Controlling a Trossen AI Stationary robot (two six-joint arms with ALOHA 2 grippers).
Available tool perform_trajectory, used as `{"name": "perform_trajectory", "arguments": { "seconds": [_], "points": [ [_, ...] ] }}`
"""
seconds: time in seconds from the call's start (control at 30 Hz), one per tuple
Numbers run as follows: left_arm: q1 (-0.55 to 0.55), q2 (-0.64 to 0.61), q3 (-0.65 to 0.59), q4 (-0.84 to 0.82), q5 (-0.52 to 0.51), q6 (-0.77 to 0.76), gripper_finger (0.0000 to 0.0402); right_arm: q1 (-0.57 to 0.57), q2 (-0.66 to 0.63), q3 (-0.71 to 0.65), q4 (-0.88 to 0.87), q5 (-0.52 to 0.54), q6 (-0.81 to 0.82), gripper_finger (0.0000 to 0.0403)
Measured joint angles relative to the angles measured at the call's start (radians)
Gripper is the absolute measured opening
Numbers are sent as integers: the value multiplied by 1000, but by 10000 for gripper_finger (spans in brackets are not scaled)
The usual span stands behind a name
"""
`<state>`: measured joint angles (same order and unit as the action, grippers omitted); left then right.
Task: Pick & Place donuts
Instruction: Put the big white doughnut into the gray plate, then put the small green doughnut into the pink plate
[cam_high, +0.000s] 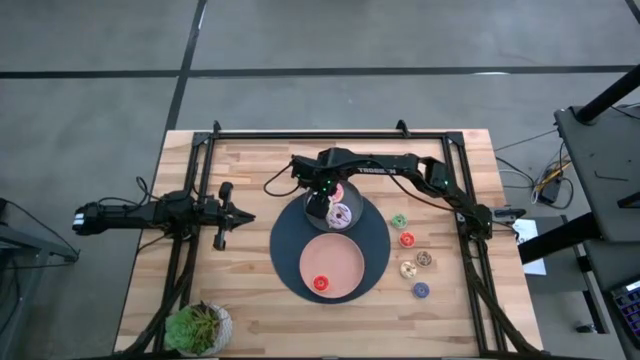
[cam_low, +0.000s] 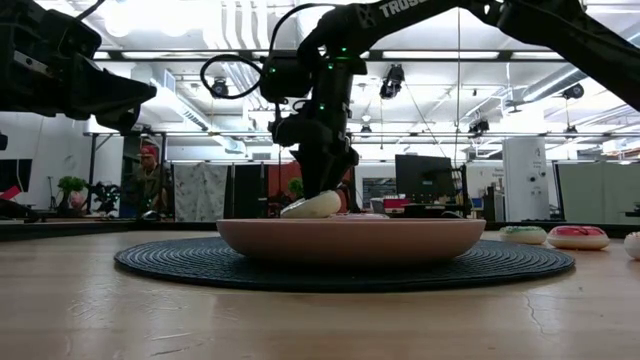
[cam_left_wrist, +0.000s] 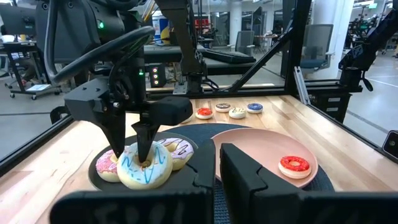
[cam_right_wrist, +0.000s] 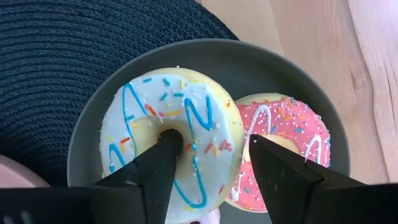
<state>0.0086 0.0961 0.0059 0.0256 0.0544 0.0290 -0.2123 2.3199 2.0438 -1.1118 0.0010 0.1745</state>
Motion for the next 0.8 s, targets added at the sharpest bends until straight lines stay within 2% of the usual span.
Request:
{"name": "perform_trajectory", "arguments": {
  "seconds": [0.8],
  "points": [
    [0, 0, 0, 0, 0, 0, 0, 0, -21, 9, -7, -20, -16, 196]
  ]
}}
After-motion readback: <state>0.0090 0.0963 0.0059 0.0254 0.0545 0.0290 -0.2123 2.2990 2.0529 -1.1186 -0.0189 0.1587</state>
